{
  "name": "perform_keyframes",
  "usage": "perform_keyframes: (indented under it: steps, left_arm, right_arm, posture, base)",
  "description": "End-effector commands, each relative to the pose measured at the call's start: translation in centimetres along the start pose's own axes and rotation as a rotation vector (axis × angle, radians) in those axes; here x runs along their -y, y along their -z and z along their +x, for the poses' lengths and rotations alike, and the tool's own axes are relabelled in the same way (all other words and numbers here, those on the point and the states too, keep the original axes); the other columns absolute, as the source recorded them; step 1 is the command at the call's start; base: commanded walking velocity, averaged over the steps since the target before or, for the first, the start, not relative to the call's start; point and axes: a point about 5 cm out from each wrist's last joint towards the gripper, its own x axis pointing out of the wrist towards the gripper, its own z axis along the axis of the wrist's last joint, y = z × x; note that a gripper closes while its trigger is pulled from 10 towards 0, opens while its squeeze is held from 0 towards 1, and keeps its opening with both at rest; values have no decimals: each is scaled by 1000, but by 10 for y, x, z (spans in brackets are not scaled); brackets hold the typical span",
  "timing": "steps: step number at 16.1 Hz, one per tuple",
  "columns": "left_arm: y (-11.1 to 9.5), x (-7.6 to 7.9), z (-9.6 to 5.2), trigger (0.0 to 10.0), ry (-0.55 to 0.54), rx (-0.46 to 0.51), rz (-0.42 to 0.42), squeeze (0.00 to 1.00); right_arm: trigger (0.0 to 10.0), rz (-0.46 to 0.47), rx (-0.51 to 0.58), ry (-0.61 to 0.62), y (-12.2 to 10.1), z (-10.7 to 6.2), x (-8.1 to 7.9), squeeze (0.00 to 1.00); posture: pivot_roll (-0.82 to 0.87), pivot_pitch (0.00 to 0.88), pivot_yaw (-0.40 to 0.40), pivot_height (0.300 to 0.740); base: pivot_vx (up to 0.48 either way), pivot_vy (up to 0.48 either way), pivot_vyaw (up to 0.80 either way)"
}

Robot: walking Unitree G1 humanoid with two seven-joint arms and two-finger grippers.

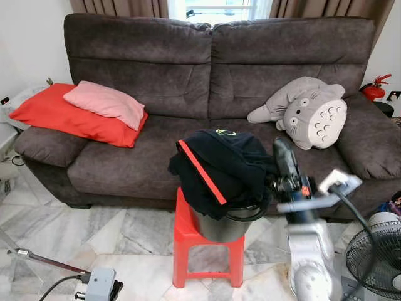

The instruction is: Hang hanger

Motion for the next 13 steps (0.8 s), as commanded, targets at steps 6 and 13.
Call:
perform_keyframes:
  steps: [6,13]
  left_arm:
    - [12,0,-4,10000,-30,-56,-24,0]
    - [20,5,-6,10000,-37,-89,-39,0]
  right_arm:
    - [10000,-478,30,541,-32,-23,45,0]
    - [10000,-719,-71,845,-34,-48,65,0]
  posture:
    - [-49,0,28,740]
    - [-38,0,8,740]
  base:
    - [0,0,0]
    - [0,0,0]
